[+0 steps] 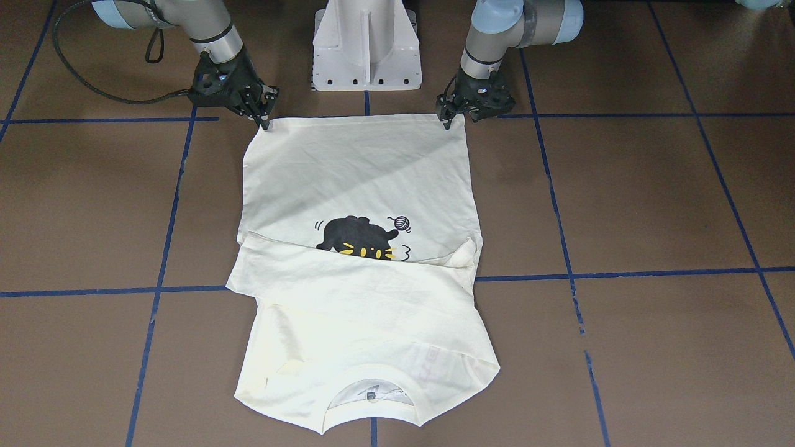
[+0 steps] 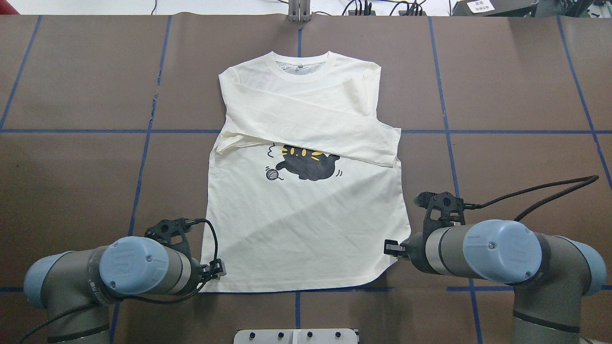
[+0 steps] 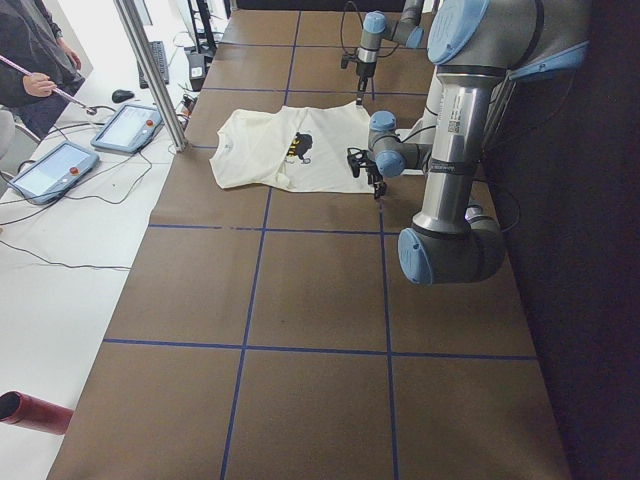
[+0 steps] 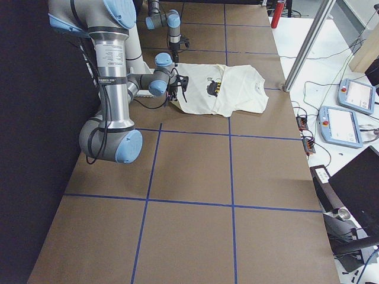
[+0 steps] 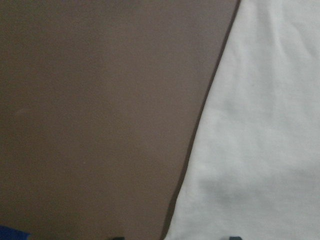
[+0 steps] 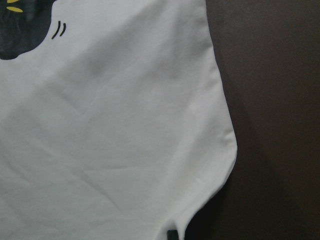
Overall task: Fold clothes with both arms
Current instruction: 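Grasp both hem corners with the left and right grippers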
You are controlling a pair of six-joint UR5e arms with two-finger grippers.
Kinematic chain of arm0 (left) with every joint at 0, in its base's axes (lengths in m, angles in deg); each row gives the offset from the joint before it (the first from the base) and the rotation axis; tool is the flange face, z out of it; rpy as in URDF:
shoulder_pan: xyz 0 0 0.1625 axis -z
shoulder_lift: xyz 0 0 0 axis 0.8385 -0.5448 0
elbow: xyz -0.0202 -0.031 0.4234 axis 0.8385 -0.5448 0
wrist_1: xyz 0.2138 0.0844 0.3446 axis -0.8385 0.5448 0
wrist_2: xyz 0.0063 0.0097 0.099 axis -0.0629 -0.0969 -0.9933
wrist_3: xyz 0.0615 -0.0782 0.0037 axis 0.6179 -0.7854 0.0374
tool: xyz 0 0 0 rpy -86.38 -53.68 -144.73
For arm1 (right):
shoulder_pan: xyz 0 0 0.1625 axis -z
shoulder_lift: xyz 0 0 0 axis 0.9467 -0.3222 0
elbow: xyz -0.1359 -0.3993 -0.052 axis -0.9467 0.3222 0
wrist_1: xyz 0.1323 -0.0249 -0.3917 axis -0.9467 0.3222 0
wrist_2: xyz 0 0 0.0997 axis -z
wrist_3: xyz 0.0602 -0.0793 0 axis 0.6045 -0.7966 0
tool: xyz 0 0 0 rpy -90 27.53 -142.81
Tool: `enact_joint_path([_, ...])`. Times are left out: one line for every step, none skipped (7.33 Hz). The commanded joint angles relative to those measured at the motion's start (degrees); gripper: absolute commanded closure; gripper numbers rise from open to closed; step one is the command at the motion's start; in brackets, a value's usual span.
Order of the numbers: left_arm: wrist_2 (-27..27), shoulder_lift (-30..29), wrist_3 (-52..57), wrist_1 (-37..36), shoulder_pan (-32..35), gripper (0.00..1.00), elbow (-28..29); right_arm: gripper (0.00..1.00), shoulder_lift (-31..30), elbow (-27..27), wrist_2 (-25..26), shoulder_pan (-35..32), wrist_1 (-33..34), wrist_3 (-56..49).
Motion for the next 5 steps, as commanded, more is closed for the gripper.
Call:
enact_joint_path([0.2, -0.2, 0.0, 0.0, -0.1, 0.36, 0.0, 1.00, -0.1, 0.0, 0.0, 0.0, 0.0, 0.0])
enact_joint_path([0.1, -0.2, 0.0, 0.0, -0.1, 0.54, 0.0, 1.00, -0.1, 0.0, 0.0, 0.0, 0.0, 0.0])
enact_joint_path([0.2, -0.1, 0.0, -0.2, 0.0, 0.66, -0.2, 1.00, -0.1, 0.0, 0.0, 0.0, 0.0, 0.0])
enact_joint_path([0.2, -0.2, 0.0, -1.8, 0.0, 0.75, -0.8, 1.00, -0.1, 0.0, 0.0, 0.0, 0.0, -0.1])
enact_joint_path([0.1, -0.5, 0.0, -2.0, 0.0, 0.87, -0.9, 1.00, -0.1, 0.0, 0.0, -0.1, 0.0, -0.2])
